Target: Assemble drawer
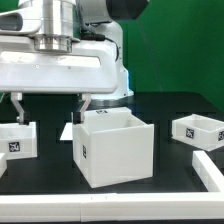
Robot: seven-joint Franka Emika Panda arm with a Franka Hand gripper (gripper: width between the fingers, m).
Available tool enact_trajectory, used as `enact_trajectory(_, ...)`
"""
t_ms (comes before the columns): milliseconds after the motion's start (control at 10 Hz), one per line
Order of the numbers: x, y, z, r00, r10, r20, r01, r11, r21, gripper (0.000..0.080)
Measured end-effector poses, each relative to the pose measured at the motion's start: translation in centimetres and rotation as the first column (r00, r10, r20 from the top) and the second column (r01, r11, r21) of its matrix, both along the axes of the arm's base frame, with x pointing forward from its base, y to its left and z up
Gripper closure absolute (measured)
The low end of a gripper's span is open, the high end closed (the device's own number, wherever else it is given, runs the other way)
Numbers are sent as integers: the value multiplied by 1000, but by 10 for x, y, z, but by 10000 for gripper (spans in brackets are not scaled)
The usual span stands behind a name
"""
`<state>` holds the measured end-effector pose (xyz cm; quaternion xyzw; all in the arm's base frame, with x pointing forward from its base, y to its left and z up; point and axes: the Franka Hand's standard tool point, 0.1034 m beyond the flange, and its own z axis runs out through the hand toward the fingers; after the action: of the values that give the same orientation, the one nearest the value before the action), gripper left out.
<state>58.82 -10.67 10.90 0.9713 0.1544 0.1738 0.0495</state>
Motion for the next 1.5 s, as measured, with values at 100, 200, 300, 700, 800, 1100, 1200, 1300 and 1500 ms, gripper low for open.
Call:
enact_trajectory(100,-4,7,-3,1000,-31,3,31,999,15,150)
enact_trajectory(200,-3,6,-2,1000,-20,6,20,1000,9,150)
enact_trajectory(300,-3,6,-3,1000,-21,5,21,1000,9,150)
enact_trajectory(700,-18,0,7,997,57,-43,-55,998,35,150)
enact_trajectory(800,-26,8,1,994,93,-55,-90,995,46,150)
enact_trajectory(1100,-26,11,-3,995,97,-31,-96,995,33,150)
enact_trajectory(1200,-26,11,-4,995,97,-32,-96,995,33,150)
enact_trajectory(1300,-27,14,-4,995,88,-42,-86,995,46,150)
enact_trajectory(1500,-30,37,-3,994,78,-77,-70,993,95,150)
